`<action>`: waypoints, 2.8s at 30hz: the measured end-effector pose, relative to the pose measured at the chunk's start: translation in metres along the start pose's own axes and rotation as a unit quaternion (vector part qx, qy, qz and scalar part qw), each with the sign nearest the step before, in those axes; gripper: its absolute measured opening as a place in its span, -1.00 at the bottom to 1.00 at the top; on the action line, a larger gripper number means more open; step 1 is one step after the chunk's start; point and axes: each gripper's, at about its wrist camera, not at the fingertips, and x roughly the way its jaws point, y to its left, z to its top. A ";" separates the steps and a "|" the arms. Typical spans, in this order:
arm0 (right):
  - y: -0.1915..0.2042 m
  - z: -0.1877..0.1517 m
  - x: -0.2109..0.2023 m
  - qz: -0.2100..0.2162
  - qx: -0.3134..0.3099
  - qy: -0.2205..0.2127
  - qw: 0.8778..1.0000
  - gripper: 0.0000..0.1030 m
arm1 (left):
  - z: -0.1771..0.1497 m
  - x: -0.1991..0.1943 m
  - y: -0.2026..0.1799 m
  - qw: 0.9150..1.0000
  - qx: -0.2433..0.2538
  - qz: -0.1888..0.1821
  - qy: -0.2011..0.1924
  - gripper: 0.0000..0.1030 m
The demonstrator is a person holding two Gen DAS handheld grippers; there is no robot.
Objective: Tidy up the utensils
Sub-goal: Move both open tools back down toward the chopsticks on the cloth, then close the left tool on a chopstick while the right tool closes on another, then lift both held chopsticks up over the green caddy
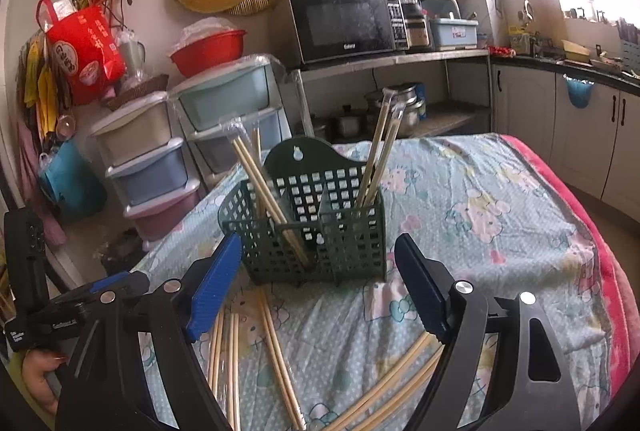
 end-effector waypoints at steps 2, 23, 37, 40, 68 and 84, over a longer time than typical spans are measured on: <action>0.001 -0.002 0.003 0.002 0.000 0.008 1.000 0.48 | -0.004 -0.001 0.003 1.000 -0.005 0.001 0.004 0.79; 0.010 -0.021 0.033 0.041 -0.010 0.098 0.994 0.06 | -0.055 -0.002 0.019 0.994 -0.019 -0.004 0.105 0.12; 0.020 -0.036 0.056 0.051 -0.026 0.137 0.989 -0.01 | -0.081 0.015 0.024 0.981 -0.051 -0.036 0.185 -0.14; 0.024 -0.039 0.066 0.056 -0.037 0.153 0.986 -0.01 | -0.078 0.023 0.027 0.980 -0.060 -0.036 0.189 -0.14; 0.097 -0.054 0.190 0.016 -0.175 0.277 0.945 -0.27 | -0.038 0.051 0.049 0.984 -0.083 -0.044 0.151 -0.82; 0.063 -0.031 0.148 0.069 -0.095 0.244 0.963 -0.90 | 0.008 0.029 0.022 0.992 -0.047 -0.073 0.086 -0.89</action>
